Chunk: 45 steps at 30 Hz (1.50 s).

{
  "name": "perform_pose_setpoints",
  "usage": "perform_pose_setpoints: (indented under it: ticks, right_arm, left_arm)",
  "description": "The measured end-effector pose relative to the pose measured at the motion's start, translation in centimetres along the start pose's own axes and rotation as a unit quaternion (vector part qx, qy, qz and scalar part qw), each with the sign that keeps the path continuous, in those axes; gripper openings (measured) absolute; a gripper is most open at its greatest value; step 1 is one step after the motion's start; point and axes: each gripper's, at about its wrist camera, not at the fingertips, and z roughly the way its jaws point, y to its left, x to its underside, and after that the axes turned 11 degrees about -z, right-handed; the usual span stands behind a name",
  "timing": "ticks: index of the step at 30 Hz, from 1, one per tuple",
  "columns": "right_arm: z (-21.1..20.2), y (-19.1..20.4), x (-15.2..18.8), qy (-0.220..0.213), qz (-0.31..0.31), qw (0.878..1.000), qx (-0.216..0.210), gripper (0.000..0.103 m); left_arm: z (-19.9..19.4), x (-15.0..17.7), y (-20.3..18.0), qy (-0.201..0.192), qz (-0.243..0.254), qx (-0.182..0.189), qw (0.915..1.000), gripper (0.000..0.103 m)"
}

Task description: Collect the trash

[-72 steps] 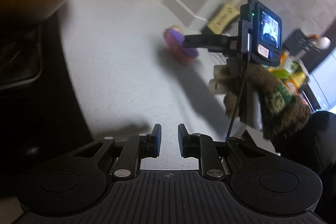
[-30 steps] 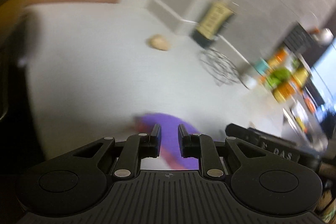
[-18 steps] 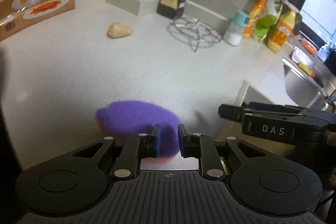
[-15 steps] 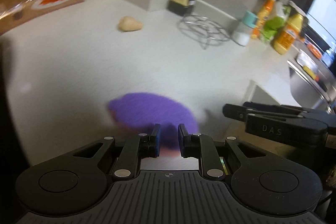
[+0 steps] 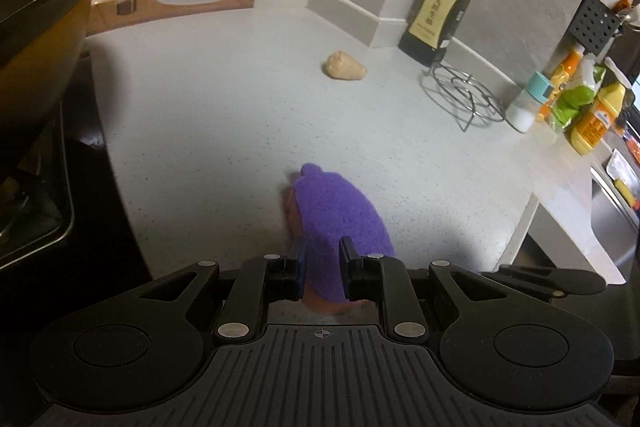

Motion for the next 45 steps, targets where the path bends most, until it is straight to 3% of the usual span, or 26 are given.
perform_pose_setpoints:
  ticks: [2,6,11,15,18,20,23,25,28,31,35,37,39,45]
  right_arm:
    - [-0.4,0.1,-0.2,-0.006,-0.007,1.0,0.014,0.035]
    - [-1.9,-2.0,-0.1,-0.02,0.016,0.998,0.062,0.049]
    - [-3.7,-5.8,1.0,-0.033,0.074,0.991,0.103,0.05]
    - [-4.3,-7.6,2.2,-0.035,0.104,0.987,0.116,0.05]
    - [-4.4,-8.5,3.3,-0.032,0.118,0.985,0.119,0.05]
    - [-4.6,-8.9,4.0,-0.035,0.129,0.984,0.117,0.05]
    - [-4.9,-9.6,4.6,-0.046,0.145,0.982,0.109,0.051]
    - [-5.0,-10.0,4.8,-0.051,0.153,0.982,0.103,0.051]
    - [-5.4,-10.4,4.8,-0.061,0.155,0.981,0.102,0.051]
    - [-5.7,-10.6,4.8,-0.068,0.145,0.98,0.113,0.051]
    - [-5.8,-10.3,4.5,-0.076,0.108,0.979,0.153,0.052]
    - [-5.7,-10.0,4.3,-0.079,0.085,0.979,0.166,0.056]
    - [-5.5,-9.8,4.2,-0.08,0.072,0.98,0.171,0.063]
    - [-3.8,-9.1,3.4,-0.065,0.021,0.982,0.174,0.066]
  left_arm:
    - [0.0,0.1,-0.3,-0.002,0.004,0.0,1.0,0.02]
    - [-0.1,0.5,-1.8,-0.017,0.037,0.0,0.9992,0.02]
    - [2.0,1.9,-4.5,-0.008,0.12,-0.034,0.9922,0.02]
    - [2.5,3.1,-6.2,-0.023,0.177,-0.045,0.9828,0.021]
    - [2.8,3.7,-7.1,-0.014,0.208,-0.038,0.9773,0.035]
    - [3.1,4.3,-7.8,-0.011,0.238,-0.04,0.9703,0.051]
    - [3.6,5.0,-8.9,-0.002,0.268,-0.047,0.9623,0.068]
    - [3.9,5.2,-9.3,0.005,0.267,-0.045,0.9627,0.076]
    - [3.8,5.2,-9.3,0.006,0.257,-0.044,0.9655,0.077]
    - [3.2,4.1,-8.2,0.001,0.203,-0.027,0.9788,0.074]
    - [2.7,2.8,-6.4,-0.042,0.156,-0.09,0.9827,0.072]
    - [3.0,1.8,-5.3,-0.039,0.119,-0.105,0.9866,0.072]
    - [3.5,1.0,-4.4,-0.028,0.087,-0.097,0.9911,0.072]
    - [4.8,0.5,-3.9,-0.02,0.05,-0.058,0.9969,0.075]
